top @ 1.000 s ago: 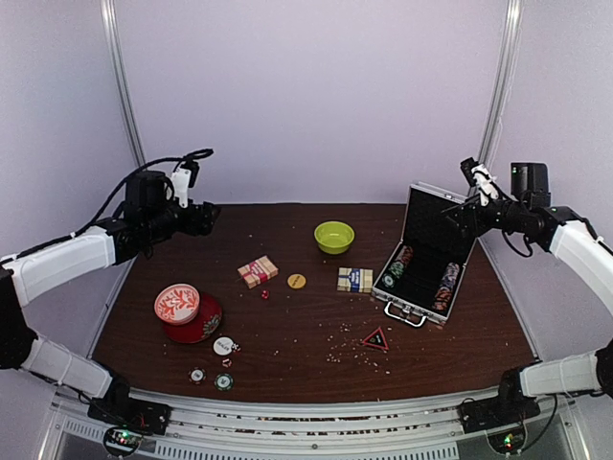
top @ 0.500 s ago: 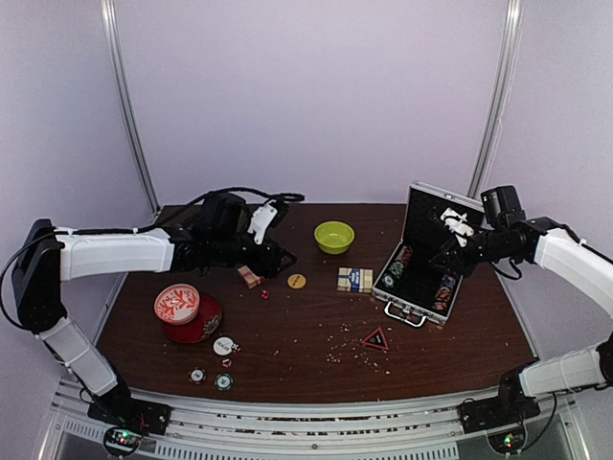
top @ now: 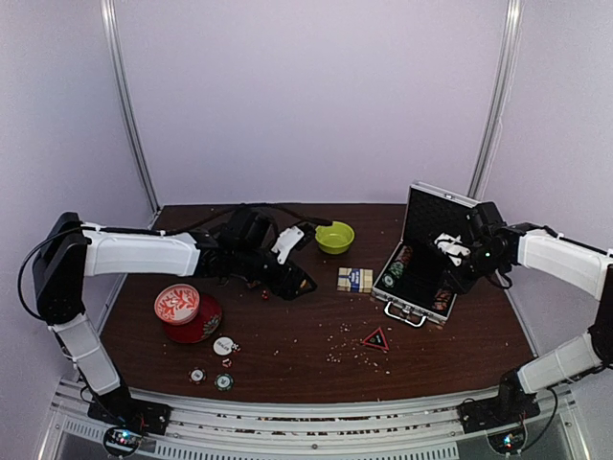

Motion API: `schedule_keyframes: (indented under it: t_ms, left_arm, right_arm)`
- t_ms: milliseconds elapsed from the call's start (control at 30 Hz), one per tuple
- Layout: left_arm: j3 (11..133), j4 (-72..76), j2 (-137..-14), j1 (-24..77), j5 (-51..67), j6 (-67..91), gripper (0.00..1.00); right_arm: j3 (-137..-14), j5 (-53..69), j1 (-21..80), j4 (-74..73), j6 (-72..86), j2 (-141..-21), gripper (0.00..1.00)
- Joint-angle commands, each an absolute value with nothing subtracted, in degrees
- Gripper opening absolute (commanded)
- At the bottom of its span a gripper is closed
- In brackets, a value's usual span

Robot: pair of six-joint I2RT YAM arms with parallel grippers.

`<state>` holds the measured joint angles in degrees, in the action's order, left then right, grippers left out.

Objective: Pack up texas hold em set

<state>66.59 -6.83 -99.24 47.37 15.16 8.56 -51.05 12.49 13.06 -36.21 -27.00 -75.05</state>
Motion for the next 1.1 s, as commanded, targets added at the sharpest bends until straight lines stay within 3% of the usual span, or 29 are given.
schedule_keyframes:
  t_ms: [0,667,1067]
  left_arm:
    - [68.8,-6.5,-100.7,47.6,16.5,9.2,0.7]
    - [70.0,-6.5,-102.5,48.0,17.8,12.0,0.7]
    - [80.0,0.0,-111.1,51.0,13.5,20.0,0.75]
  right_arm:
    - [-50.7,7.5,9.5,-34.7,-23.9,-75.8,0.42]
    - [-50.3,3.6,-1.5,-25.7,-18.2,-79.6,0.4]
    - [-54.6,6.0,-3.0,-19.8,-15.6,-85.3,0.41]
